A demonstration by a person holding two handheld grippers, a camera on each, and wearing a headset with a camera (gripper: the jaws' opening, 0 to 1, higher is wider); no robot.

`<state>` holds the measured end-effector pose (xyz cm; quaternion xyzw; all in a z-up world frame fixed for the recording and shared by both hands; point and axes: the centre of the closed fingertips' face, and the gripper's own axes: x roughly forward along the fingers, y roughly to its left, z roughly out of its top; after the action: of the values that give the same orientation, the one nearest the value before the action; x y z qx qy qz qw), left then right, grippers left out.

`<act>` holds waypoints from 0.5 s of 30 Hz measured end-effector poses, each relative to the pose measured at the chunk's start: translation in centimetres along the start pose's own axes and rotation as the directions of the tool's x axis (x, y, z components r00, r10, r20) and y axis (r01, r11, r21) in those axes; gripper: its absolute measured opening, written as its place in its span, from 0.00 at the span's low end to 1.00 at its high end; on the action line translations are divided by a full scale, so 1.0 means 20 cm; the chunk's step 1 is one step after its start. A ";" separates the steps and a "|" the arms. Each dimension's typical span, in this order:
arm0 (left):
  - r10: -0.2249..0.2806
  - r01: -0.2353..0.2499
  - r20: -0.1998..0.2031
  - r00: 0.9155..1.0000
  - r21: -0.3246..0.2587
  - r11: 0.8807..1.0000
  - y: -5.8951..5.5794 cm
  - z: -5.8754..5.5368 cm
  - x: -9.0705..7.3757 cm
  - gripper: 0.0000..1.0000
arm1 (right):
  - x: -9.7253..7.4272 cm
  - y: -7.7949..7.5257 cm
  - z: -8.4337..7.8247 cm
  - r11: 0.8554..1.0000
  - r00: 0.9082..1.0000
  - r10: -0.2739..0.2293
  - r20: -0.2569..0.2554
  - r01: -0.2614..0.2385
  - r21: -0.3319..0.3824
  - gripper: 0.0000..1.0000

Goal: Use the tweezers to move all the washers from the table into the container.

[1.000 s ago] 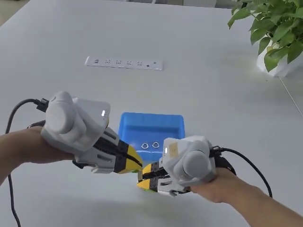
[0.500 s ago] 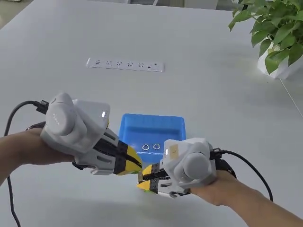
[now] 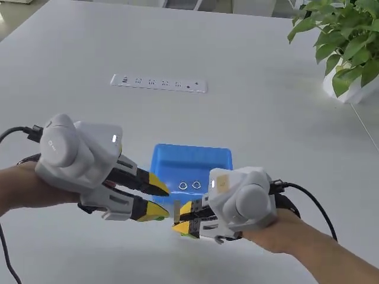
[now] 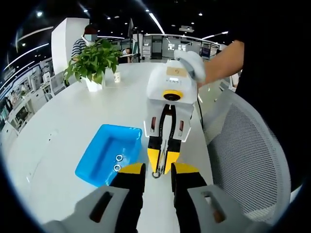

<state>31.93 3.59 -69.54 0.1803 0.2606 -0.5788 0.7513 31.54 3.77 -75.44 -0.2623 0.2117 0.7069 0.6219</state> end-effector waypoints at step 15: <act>0.061 -0.057 0.046 0.997 -0.085 0.995 -0.01 -0.05 -0.05 0.54 | -0.11 -0.03 0.12 1.000 1.000 -0.001 0.020 0.001 -0.028 0.07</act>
<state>31.36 4.89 -69.69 0.1422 0.2606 -0.5493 0.7811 32.02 3.70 -72.18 -0.2640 0.1955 0.7121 0.6205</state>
